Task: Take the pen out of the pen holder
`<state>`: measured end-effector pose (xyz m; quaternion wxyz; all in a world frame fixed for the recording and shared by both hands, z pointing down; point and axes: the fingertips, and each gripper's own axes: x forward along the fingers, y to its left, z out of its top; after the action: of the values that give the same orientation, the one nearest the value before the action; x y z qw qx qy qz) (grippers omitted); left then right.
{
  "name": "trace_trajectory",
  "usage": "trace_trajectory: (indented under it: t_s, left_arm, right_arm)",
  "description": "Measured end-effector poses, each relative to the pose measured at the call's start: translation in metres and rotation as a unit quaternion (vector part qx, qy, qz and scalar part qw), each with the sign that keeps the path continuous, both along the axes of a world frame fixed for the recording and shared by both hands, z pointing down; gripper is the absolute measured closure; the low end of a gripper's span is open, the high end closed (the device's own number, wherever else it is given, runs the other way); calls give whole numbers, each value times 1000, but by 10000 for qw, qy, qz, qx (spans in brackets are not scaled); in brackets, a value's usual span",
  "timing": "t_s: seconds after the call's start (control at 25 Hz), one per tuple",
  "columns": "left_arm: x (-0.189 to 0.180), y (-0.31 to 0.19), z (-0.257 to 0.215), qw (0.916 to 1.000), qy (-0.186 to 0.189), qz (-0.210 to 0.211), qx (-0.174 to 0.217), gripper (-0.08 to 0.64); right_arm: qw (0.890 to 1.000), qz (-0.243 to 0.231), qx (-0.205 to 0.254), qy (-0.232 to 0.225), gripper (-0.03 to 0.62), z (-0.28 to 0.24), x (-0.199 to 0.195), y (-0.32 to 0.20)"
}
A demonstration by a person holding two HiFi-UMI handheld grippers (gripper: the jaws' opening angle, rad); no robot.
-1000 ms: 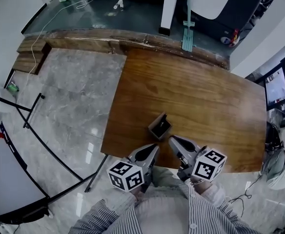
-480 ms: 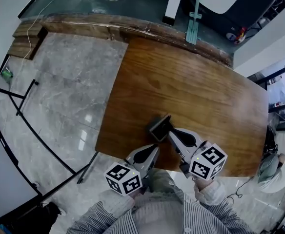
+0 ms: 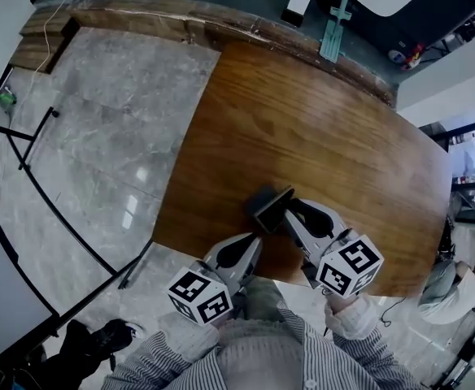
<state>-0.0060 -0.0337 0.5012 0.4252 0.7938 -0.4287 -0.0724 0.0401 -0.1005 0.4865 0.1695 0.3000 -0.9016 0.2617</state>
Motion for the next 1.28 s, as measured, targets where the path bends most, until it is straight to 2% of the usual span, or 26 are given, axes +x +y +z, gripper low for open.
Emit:
trace_trajectory:
  t_s: [0.48, 0.6, 0.68, 1.04, 1.28]
  left_arm:
    - [-4, 2, 12, 9994, 217, -39, -272, 552]
    - [-5, 1, 14, 9994, 212, -56, -286, 552]
    - [-6, 1, 14, 9994, 213, -74, -280, 552]
    - [-5, 0, 12, 9995, 196, -46, -245, 552]
    - [-6, 1, 3, 9998, 17, 54, -167, 552]
  right_arm:
    - [9999, -9, 69, 96, 488, 7, -6, -15]
    - [9999, -18, 46, 121, 495, 8, -6, -16]
    - [9999, -10, 63, 144, 529, 9, -7, -17]
    - [9999, 15, 57, 89, 537, 7, -6, -16]
    - [9999, 91, 73, 2, 538, -7, -4, -14]
